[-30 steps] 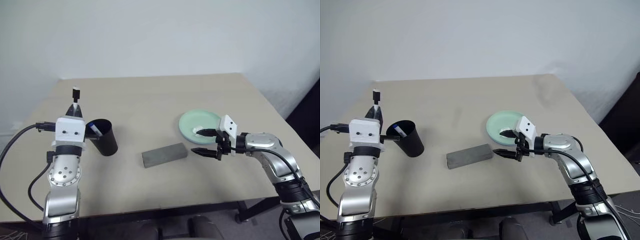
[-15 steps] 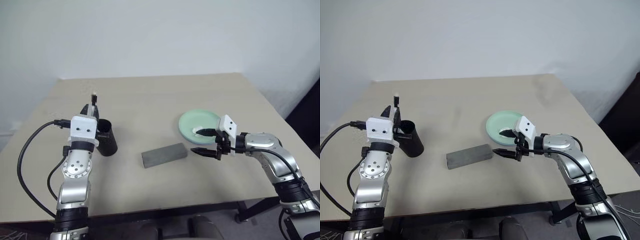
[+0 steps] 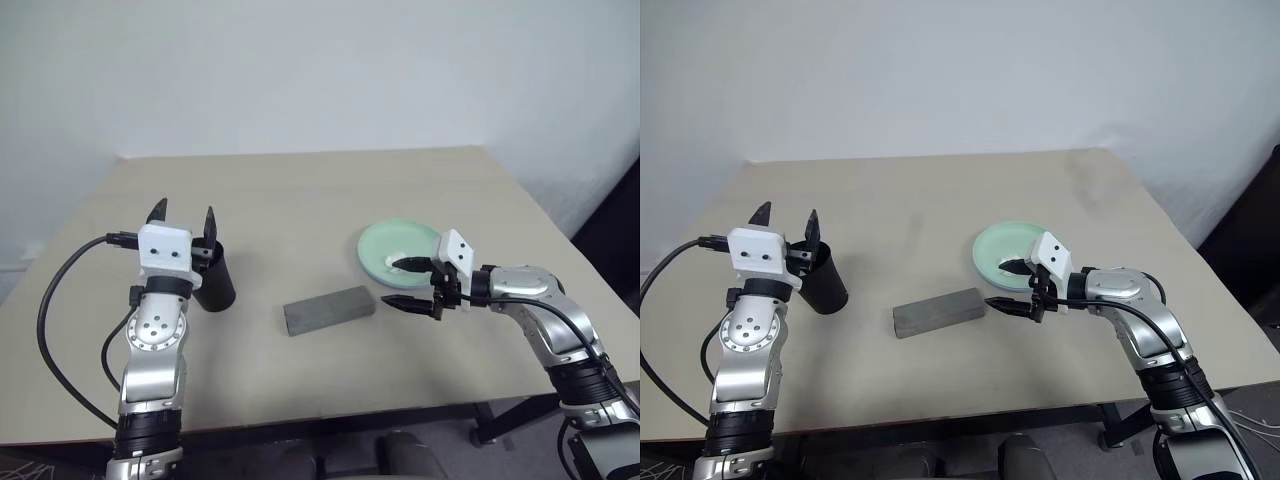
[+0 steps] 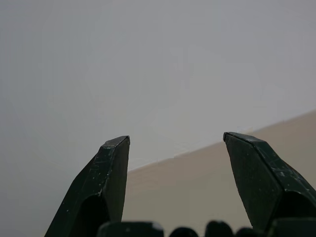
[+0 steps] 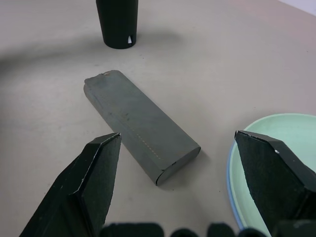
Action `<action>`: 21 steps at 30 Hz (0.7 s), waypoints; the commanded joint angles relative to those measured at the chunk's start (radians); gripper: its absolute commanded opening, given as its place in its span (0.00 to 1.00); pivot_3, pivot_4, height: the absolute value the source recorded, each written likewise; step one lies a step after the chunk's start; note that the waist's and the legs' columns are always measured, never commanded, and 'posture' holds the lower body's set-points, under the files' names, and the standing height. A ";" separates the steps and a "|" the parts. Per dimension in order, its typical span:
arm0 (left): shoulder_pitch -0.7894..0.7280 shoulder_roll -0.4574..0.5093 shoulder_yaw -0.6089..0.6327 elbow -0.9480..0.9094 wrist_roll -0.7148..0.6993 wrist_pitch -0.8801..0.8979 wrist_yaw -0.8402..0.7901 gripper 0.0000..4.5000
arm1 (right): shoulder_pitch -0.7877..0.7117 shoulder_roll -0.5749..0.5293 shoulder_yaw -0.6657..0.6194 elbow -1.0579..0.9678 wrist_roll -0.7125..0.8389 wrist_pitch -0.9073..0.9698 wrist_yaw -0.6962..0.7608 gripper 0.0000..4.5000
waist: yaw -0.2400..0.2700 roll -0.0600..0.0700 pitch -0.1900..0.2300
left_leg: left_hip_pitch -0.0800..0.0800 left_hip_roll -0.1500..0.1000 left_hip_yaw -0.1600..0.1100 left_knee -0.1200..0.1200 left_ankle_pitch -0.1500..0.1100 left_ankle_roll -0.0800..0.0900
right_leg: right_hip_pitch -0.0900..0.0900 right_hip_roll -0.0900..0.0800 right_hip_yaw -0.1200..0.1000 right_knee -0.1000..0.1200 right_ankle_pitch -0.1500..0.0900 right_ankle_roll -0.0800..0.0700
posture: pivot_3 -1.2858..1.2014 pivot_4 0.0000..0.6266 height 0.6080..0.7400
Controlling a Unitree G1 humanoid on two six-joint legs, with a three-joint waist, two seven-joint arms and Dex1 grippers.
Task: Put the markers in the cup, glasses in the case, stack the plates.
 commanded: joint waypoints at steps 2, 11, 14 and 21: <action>-0.077 -0.013 0.026 -0.161 -0.102 0.160 0.009 0.71 | -0.039 -0.012 -0.041 0.011 0.014 -0.013 0.011 0.89 | 0.000 0.000 0.000 | 0.000 0.000 0.000 0.000 0.000 0.000 | 0.000 0.000 0.000 0.000 0.000 0.000 | 0.52 0.00 1.00; -0.117 0.003 -0.020 -0.269 -0.219 0.362 -0.097 0.71 | -0.088 -0.079 -0.101 0.173 -0.030 -0.091 0.009 0.89 | -0.001 0.000 0.000 | 0.001 0.000 0.000 0.000 0.000 0.000 | 0.001 0.000 0.000 0.000 0.000 0.000 | 0.52 0.00 1.00; -0.064 0.080 0.012 -0.292 -0.357 0.442 -0.257 0.71 | -0.089 -0.110 -0.141 0.211 -0.032 -0.096 -0.004 0.89 | -0.006 0.000 0.000 | 0.001 0.000 0.000 0.000 0.000 0.000 | 0.001 0.001 0.000 0.000 0.000 0.000 | 0.52 0.00 1.00; 0.114 0.283 0.007 -0.295 -0.477 0.460 -0.576 0.71 | -0.109 -0.159 -0.232 0.348 -0.013 -0.150 0.038 0.89 | -0.009 0.000 0.000 | 0.001 0.000 0.002 -0.001 0.000 0.000 | 0.000 0.001 0.001 0.000 -0.001 -0.001 | 0.52 0.00 1.00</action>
